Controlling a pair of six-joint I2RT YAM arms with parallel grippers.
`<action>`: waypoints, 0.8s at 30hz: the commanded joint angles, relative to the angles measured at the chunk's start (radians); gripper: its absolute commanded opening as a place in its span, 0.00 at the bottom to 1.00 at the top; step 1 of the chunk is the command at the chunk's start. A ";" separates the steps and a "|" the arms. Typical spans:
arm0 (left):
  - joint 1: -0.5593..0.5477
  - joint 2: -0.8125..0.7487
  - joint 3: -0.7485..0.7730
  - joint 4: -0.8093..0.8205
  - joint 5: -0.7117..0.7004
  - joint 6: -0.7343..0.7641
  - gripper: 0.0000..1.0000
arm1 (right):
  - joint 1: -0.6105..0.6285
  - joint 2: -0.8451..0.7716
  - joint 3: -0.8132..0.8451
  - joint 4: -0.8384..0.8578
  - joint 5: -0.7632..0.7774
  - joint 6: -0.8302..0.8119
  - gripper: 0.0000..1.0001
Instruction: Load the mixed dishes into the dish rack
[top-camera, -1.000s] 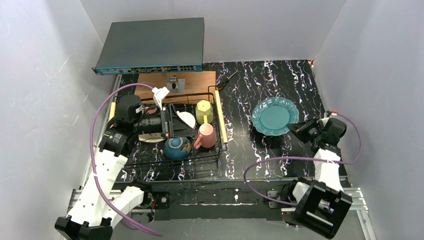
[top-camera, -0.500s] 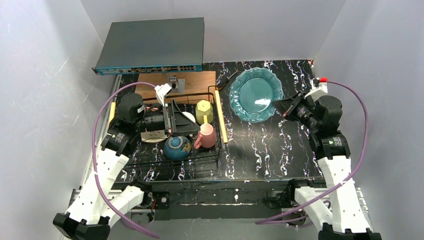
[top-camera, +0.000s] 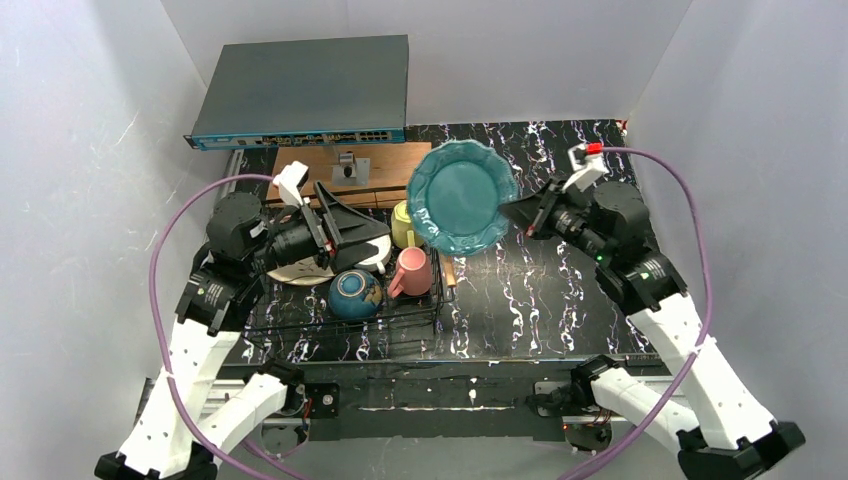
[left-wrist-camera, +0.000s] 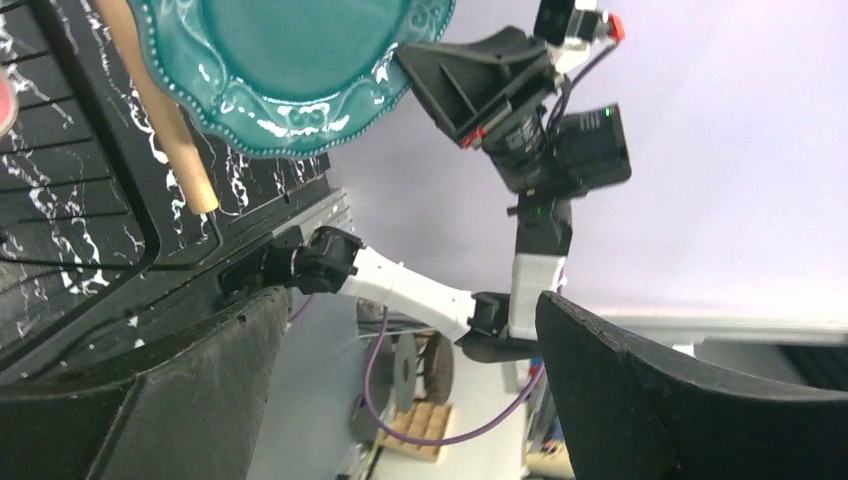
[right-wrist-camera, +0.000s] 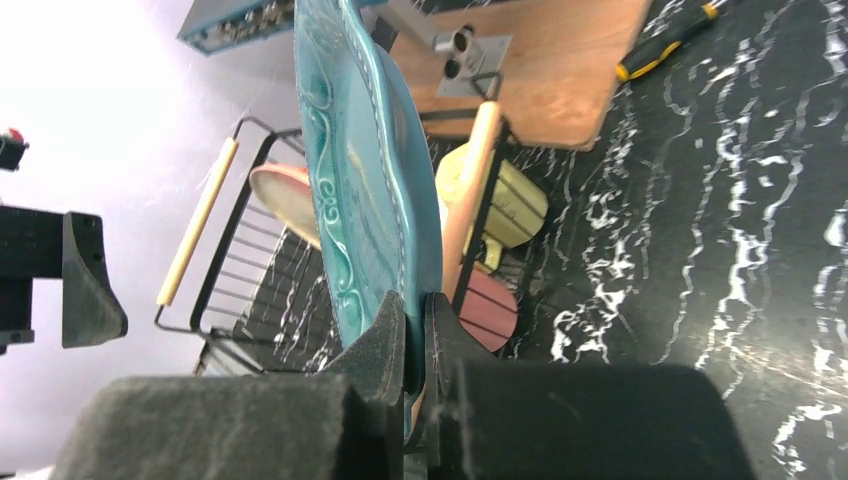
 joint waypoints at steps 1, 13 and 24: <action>-0.004 -0.023 0.050 -0.127 -0.142 -0.161 0.93 | 0.142 0.011 0.067 0.316 0.108 -0.014 0.01; -0.004 0.121 0.300 -0.483 -0.198 -0.497 0.84 | 0.533 0.154 0.116 0.486 0.396 -0.340 0.01; -0.004 0.210 0.421 -0.639 -0.244 -0.690 0.80 | 0.704 0.267 0.126 0.626 0.538 -0.660 0.01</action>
